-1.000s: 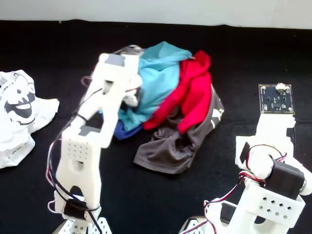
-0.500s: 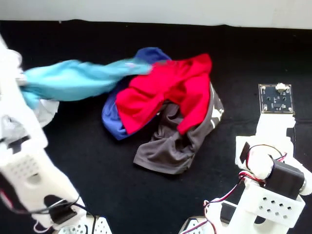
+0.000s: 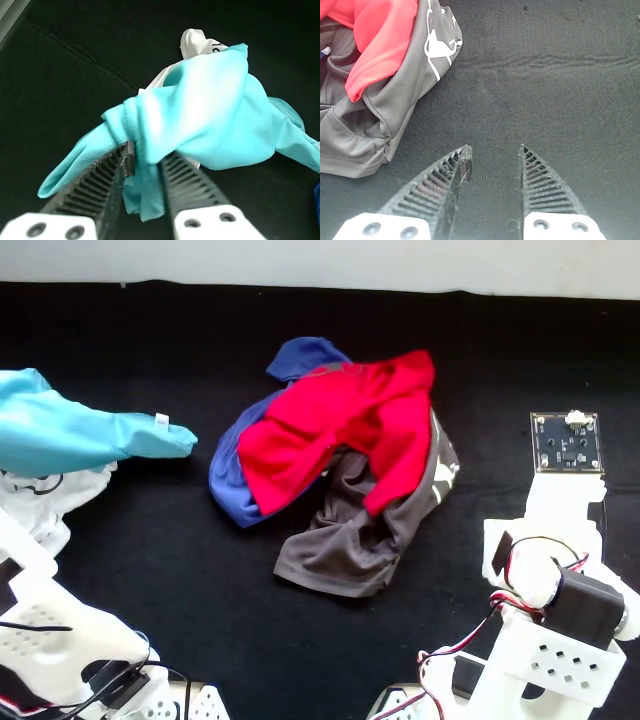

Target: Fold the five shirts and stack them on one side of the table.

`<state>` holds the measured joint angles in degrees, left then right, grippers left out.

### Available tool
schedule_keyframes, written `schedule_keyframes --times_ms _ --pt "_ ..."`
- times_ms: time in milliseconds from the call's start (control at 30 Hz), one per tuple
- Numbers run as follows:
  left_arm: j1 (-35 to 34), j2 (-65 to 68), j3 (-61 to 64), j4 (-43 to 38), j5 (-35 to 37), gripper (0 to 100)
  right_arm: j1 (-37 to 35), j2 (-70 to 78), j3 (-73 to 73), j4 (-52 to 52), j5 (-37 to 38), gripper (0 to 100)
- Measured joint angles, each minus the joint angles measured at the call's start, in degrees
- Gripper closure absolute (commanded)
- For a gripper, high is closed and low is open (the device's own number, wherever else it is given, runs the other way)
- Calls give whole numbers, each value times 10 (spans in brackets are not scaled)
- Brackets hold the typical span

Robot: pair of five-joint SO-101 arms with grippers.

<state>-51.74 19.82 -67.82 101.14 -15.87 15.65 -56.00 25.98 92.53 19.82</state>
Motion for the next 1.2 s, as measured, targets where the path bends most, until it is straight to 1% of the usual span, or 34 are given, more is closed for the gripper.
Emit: schedule_keyframes --times_ms 200,267,367,467,600,700,767,867,933,967,1067,1200 --pt "4 -3 0 -9 6 749 0 0 0 0 0 846" --pt "23 -4 0 -9 18 748 0 0 0 0 0 846" --pt "78 -4 25 -4 33 748 0 0 0 0 0 846" --pt "149 -5 109 -4 34 748 0 0 0 0 0 846" --pt "244 -5 280 -18 34 748 0 0 0 0 0 846" --pt "288 -4 417 -90 47 747 0 0 0 0 0 846" --pt "295 -4 498 -163 69 747 0 0 0 0 0 846" --pt "283 -4 607 -275 76 747 0 0 0 0 0 846" --pt "257 -4 664 -340 71 748 0 0 0 0 0 846" --pt "238 -4 686 -367 58 748 0 0 0 0 0 846" --pt "168 -4 723 -421 6 748 0 0 0 0 0 846" --pt "56 -4 716 -456 -46 748 0 0 0 0 0 846"
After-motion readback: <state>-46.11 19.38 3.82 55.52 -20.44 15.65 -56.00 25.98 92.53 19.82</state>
